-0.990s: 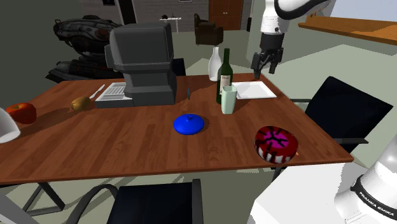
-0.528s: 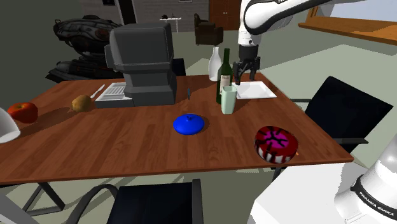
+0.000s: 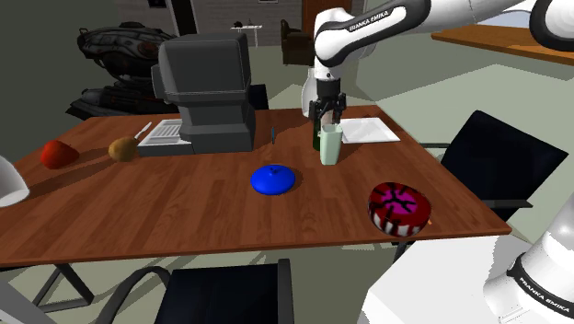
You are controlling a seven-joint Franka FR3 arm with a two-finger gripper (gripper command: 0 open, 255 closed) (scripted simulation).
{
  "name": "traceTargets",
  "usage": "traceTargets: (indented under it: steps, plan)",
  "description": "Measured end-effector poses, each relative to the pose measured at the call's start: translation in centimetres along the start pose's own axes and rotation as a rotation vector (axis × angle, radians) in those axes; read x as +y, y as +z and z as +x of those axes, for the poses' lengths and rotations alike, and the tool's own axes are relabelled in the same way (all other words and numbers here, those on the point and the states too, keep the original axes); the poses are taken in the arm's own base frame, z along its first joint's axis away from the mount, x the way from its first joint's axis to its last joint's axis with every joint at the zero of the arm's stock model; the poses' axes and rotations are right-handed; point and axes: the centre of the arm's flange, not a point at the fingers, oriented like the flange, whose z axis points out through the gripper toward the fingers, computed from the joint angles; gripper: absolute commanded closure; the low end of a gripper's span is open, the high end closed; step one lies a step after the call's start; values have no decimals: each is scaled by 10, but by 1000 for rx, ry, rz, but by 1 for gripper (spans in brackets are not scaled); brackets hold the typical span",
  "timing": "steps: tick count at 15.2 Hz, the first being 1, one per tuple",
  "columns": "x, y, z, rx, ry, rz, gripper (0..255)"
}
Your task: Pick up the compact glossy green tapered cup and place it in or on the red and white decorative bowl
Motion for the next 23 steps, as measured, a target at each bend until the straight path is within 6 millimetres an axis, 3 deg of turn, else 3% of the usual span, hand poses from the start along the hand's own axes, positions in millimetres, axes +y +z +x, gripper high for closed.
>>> traceTargets:
  steps: [8,15,16,23]
  plan:
    - [-4,45,13,-6,-3,2,0]
    - [-4,49,12,-6,-3,2,0]
    - [-4,49,12,-6,-3,2,255]
    - [-4,50,12,-6,-3,2,255]
